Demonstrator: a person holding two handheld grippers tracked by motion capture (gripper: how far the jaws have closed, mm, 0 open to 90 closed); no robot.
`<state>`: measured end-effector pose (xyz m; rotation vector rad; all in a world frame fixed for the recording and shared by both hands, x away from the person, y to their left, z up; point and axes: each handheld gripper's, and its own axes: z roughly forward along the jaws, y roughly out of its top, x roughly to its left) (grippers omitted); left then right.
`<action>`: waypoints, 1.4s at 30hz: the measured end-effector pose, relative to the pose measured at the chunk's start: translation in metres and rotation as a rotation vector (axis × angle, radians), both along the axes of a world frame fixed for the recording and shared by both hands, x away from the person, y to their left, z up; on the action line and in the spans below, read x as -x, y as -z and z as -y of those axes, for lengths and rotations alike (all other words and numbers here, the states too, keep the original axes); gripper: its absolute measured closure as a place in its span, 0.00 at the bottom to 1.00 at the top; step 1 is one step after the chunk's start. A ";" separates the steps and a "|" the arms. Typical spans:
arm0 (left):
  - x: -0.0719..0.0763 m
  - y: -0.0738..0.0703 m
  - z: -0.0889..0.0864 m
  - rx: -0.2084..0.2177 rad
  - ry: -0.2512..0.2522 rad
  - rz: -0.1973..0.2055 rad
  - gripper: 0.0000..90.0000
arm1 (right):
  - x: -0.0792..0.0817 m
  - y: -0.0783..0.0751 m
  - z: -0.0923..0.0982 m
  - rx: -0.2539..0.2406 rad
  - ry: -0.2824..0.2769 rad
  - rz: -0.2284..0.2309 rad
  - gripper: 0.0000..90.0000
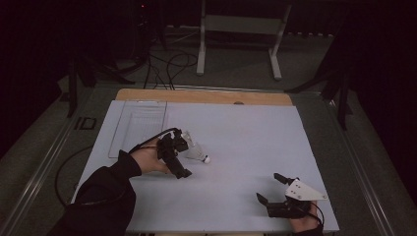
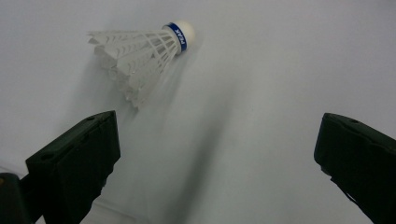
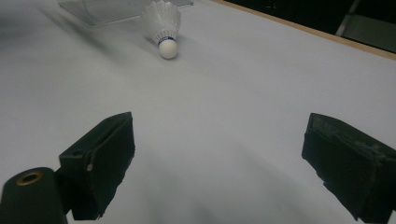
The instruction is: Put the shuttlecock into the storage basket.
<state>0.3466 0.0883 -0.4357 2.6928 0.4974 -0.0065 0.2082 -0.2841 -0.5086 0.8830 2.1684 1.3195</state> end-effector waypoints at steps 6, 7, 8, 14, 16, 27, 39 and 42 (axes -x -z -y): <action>-0.007 0.001 0.005 0.009 0.005 -0.011 0.01 | 0.001 0.000 0.000 0.001 0.002 -0.002 0.10; -0.007 0.001 0.005 0.009 0.005 -0.011 0.01 | 0.001 0.000 0.000 0.001 0.002 -0.002 0.10; -0.007 0.001 0.006 0.011 0.003 -0.014 0.01 | 0.000 0.000 0.000 0.001 0.002 -0.002 0.10; -0.014 0.005 0.013 0.003 -0.002 -0.016 0.01 | 0.000 0.000 0.000 0.002 0.001 -0.002 0.10; -0.016 0.006 0.015 0.006 -0.002 -0.011 0.01 | 0.001 0.000 0.000 0.001 0.001 -0.003 0.10; -0.029 0.017 0.021 0.009 -0.029 -0.010 0.02 | 0.000 0.000 0.000 0.000 0.000 -0.004 0.10; -0.049 0.033 0.019 -0.051 -0.042 -0.007 0.17 | 0.000 0.000 0.001 -0.003 0.000 -0.014 0.10; -0.052 0.038 0.017 -0.059 -0.034 -0.023 0.26 | 0.000 0.001 0.001 -0.004 0.002 -0.016 0.10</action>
